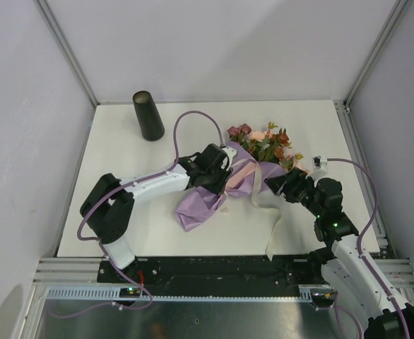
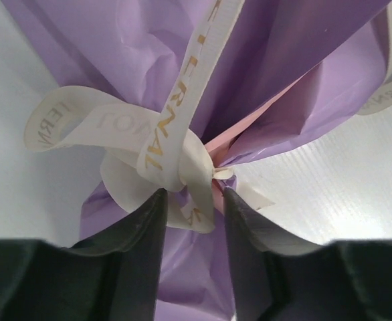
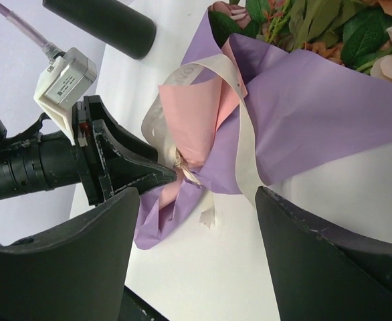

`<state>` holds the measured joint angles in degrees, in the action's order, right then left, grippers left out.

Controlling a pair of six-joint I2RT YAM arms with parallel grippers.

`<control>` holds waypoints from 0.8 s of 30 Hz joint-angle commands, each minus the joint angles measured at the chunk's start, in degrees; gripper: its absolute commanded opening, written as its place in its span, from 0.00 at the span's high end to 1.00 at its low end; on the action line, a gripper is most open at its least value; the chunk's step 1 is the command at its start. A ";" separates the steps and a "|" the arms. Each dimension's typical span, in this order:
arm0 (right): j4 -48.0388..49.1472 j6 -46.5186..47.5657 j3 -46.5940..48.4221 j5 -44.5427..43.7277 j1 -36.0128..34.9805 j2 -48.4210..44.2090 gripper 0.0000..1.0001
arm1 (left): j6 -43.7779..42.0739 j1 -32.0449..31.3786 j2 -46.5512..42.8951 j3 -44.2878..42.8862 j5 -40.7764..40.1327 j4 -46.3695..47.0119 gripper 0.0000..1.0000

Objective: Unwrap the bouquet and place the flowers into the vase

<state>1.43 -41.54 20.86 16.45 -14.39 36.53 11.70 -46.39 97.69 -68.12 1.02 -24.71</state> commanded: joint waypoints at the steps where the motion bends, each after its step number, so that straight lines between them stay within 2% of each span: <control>1: 0.32 0.62 0.04 1.62 -0.34 -0.72 0.24 | -1.44 -0.87 0.00 -1.28 -3.06 1.66 0.64; 4: 0.62 0.70 0.05 1.31 -0.89 -0.36 0.25 | -0.81 -0.91 -1.47 -0.91 -5.55 1.72 0.83; 7: 1.86 0.30 0.06 -0.01 -2.85 0.74 0.25 | 0.55 -0.92 -3.19 -1.09 -6.34 1.73 0.97; 11: 7.77 -0.52 0.06 -1.68 -7.71 2.89 0.27 | 4.29 -0.84 -5.15 -0.83 -6.97 1.74 1.00; 17: 20.27 5.16 1.12 -9.80 -18.60 12.13 0.31 | 11.26 0.42 -7.81 1.18 -10.45 1.20 1.00; 21: 29.17 8.47 1.74 -10.50 -20.83 21.44 0.36 | 16.49 4.49 -9.48 3.31 -8.35 1.28 1.00; 24: 33.64 10.95 3.81 -7.76 -21.41 28.46 0.43 | 18.09 7.61 -9.99 4.41 -6.09 1.24 1.00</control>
<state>23.18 -35.75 21.06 8.78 -34.89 58.28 24.45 -42.70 90.45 -65.23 -6.68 -24.45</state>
